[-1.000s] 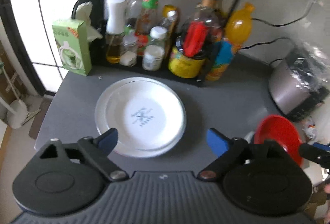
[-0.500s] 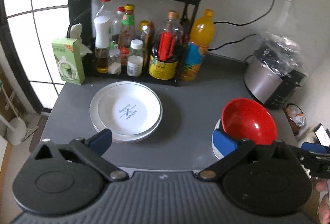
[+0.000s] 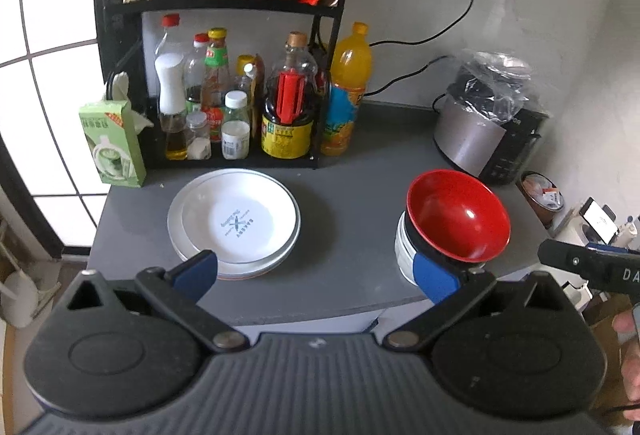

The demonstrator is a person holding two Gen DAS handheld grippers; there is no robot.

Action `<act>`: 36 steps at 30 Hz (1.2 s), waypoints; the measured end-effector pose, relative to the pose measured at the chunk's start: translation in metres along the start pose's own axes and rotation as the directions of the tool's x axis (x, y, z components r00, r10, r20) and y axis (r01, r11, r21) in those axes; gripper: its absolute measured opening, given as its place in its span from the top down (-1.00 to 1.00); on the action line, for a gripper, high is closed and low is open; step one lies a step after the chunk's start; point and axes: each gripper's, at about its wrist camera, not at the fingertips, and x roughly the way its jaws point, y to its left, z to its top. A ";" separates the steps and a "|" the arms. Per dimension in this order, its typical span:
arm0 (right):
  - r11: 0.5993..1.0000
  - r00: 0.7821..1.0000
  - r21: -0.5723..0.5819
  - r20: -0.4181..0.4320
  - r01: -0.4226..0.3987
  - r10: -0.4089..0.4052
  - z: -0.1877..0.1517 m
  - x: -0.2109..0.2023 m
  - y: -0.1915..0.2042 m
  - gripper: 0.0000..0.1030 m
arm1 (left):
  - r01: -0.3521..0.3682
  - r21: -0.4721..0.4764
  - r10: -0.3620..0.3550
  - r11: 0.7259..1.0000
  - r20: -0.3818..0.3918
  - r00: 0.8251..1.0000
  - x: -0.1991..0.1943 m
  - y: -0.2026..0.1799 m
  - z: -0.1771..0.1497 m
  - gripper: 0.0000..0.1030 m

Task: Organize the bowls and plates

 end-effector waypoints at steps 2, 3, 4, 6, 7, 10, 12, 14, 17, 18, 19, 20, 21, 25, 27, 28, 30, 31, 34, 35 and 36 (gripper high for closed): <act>1.000 1.000 -0.009 0.008 0.013 -0.013 -0.004 -0.004 0.005 -1.00 | 0.001 0.019 -0.002 1.000 0.010 1.000 -0.002 0.002 -0.001 -1.00; 1.000 1.000 -0.008 0.007 0.019 -0.019 -0.006 -0.005 0.006 -1.00 | -0.001 0.030 0.000 1.000 0.017 1.000 -0.004 0.002 -0.003 -1.00; 1.000 1.000 0.003 0.004 0.026 -0.026 -0.007 -0.006 0.007 -1.00 | -0.002 0.043 0.001 0.999 0.025 1.000 -0.004 0.002 -0.004 -1.00; 0.999 1.000 0.028 0.002 0.030 -0.030 -0.011 -0.007 0.008 -1.00 | -0.002 0.059 0.001 0.998 0.023 1.000 -0.004 0.003 -0.006 -1.00; 0.999 1.000 0.030 -0.001 0.029 -0.029 -0.013 -0.008 0.010 -1.00 | 0.000 0.056 -0.001 0.998 0.014 1.000 -0.003 0.003 -0.007 -1.00; 0.999 0.999 0.004 -0.001 0.034 -0.034 -0.019 -0.011 0.019 -1.00 | 0.013 0.047 -0.014 0.999 0.012 1.000 -0.004 0.006 -0.011 -1.00; 1.000 1.000 0.002 -0.003 0.029 -0.029 -0.023 -0.012 0.023 -1.00 | 0.019 0.043 -0.019 0.999 0.009 1.000 -0.004 0.007 -0.014 -1.00; 1.000 1.000 0.014 -0.005 0.022 -0.022 -0.026 -0.014 0.026 -1.00 | 0.017 0.050 -0.017 0.999 0.005 1.000 -0.003 0.007 -0.019 -1.00; 1.000 1.000 0.010 0.000 0.026 -0.026 -0.030 -0.016 0.031 -1.00 | -0.012 0.069 0.012 0.998 0.001 1.000 -0.003 0.006 -0.024 -1.00; 1.000 1.000 0.004 0.001 0.030 -0.030 -0.031 -0.017 0.032 -1.00 | -0.019 0.068 0.019 0.998 0.002 1.000 -0.003 0.006 -0.026 -1.00; 1.000 1.000 0.003 0.003 0.030 -0.030 -0.032 -0.018 0.033 -1.00 | -0.030 0.061 0.029 0.998 0.005 1.000 -0.004 0.008 -0.027 -1.00; 1.000 1.000 0.006 0.002 0.026 -0.026 -0.033 -0.018 0.033 -1.00 | -0.039 0.056 0.039 0.998 0.008 0.999 -0.004 0.009 -0.028 -1.00; 1.000 1.000 0.010 0.001 0.019 -0.019 -0.033 -0.018 0.033 -1.00 | -0.044 0.054 0.043 0.998 0.009 0.999 -0.004 0.011 -0.029 -1.00; 1.000 1.000 -0.012 -0.003 0.021 -0.021 -0.038 -0.014 0.036 -1.00 | -0.051 0.041 0.052 0.998 -0.008 0.999 -0.003 0.015 -0.033 -1.00; 1.000 1.000 -0.011 -0.009 0.006 -0.006 -0.039 -0.013 0.036 -1.00 | -0.058 0.037 0.058 0.998 -0.005 0.998 -0.003 0.016 -0.035 -1.00; 1.000 1.000 -0.013 -0.010 0.003 -0.003 -0.040 -0.013 0.037 -1.00 | -0.063 0.042 0.063 0.997 0.000 0.998 -0.004 0.016 -0.036 -1.00; 1.000 1.000 -0.017 -0.008 -0.001 0.001 -0.041 -0.013 0.037 -1.00 | -0.065 0.053 0.065 0.996 0.001 0.998 -0.004 0.014 -0.039 -1.00; 1.000 1.000 -0.013 -0.005 -0.005 0.005 -0.041 -0.013 0.037 -1.00 | -0.063 0.053 0.063 0.997 -0.001 0.998 -0.004 0.014 -0.040 -1.00; 1.000 1.000 -0.013 0.001 0.000 0.000 -0.042 -0.011 0.037 -1.00 | -0.062 0.062 0.063 0.996 -0.005 0.998 -0.004 0.012 -0.042 -1.00; 1.000 1.000 -0.014 0.000 0.001 -0.001 -0.043 -0.011 0.037 -1.00 | -0.063 0.064 0.063 0.996 -0.004 0.998 -0.004 0.011 -0.043 -1.00; 1.000 1.000 -0.010 -0.002 -0.003 0.003 -0.043 -0.011 0.037 -1.00 | -0.063 0.067 0.063 0.996 -0.001 0.998 -0.005 0.010 -0.043 -1.00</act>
